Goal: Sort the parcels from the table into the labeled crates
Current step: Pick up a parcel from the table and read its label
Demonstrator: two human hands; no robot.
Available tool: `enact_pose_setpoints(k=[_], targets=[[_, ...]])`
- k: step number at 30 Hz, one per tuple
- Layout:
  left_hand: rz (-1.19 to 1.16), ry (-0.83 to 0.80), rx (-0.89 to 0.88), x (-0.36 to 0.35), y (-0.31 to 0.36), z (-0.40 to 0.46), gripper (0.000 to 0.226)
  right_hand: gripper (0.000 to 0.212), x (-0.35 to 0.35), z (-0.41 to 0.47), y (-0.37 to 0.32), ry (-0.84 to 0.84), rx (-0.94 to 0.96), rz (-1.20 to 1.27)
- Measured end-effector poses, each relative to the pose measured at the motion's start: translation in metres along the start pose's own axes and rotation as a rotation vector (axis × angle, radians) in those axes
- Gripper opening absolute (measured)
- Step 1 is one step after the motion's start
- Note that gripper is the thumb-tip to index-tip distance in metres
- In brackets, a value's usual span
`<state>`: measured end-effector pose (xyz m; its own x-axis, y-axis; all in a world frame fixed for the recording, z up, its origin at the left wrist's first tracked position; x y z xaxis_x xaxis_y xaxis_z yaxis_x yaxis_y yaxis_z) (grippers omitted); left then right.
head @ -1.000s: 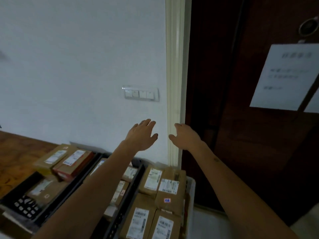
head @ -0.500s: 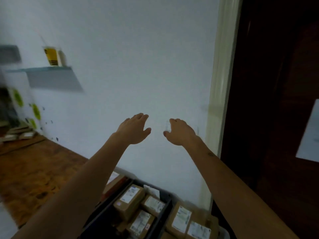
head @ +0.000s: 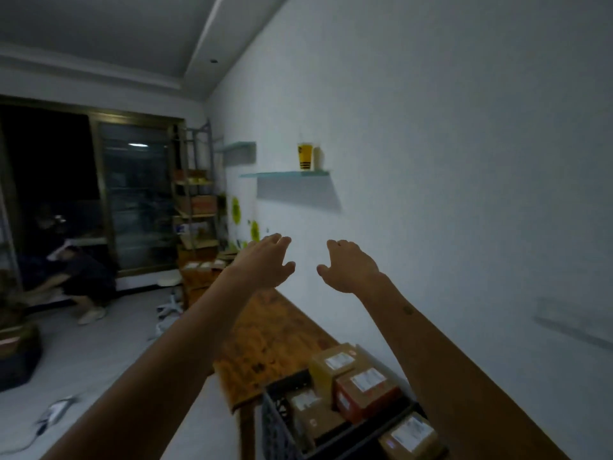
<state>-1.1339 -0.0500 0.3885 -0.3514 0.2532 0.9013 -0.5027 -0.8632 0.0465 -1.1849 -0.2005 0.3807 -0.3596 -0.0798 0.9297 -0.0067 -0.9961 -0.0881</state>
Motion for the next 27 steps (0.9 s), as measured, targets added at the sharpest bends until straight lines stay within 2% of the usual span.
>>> enact_pose_setpoints(k=[4, 11, 14, 19, 27], targets=[[0.031, -0.011, 0.134, 0.015, -0.108, -0.018, 0.058, 0.058, -0.026, 0.047, -0.099, -0.022, 0.138, 0.050], [0.034, -0.020, 0.292, 0.020, -0.244, -0.028, 0.052, 0.044, -0.067, 0.136, -0.219, -0.006, 0.293, 0.183], [0.080, -0.033, 0.361, 0.018, -0.300, -0.023, 0.057, 0.050, -0.094, 0.185, -0.269, -0.032, 0.362, 0.231], [0.155, -0.038, 0.454, -0.006, -0.399, 0.020, 0.060, 0.063, -0.143, 0.275, -0.318, -0.058, 0.428, 0.257], [0.198, -0.023, 0.557, -0.027, -0.553, 0.122, 0.062, 0.055, -0.204, 0.457, -0.401, -0.074, 0.510, 0.303]])
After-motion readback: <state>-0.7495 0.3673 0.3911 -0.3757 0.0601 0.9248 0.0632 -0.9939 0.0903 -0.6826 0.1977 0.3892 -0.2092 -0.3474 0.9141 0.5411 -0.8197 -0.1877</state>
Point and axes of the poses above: each hand's wrist, its own z-axis towards the middle knuckle, its own x-axis out of the back of the hand, y = z × x, the point moved 6 cm from there along z, towards the middle knuckle, and after that the axes turned 5 degrees about x, right-handed, at the moved point
